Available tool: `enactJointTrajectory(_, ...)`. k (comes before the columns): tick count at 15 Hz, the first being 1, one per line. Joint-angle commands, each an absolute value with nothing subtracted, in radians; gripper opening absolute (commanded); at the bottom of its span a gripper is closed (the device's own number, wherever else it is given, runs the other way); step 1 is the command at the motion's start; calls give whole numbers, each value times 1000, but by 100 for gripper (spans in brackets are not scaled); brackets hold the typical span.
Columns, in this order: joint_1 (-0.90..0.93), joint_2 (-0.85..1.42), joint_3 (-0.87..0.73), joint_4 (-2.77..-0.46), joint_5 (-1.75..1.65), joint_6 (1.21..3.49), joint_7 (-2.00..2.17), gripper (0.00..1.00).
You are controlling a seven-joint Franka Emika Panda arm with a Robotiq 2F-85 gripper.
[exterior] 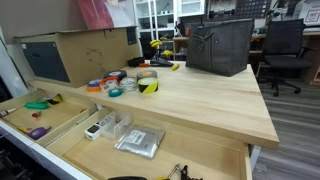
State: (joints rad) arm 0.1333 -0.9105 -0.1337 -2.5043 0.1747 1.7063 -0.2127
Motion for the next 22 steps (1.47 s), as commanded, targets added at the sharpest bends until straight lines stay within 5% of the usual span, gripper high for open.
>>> enactJointTrajectory(1, 111, -907, -120, -2501, 187, 1701, -226, 100)
enactJointTrajectory(15, 111, -907, -120, -2501, 187, 1701, -226, 100)
enactJointTrajectory(22, 113, -668, -88, -2384, 183, 1799, -202, 100)
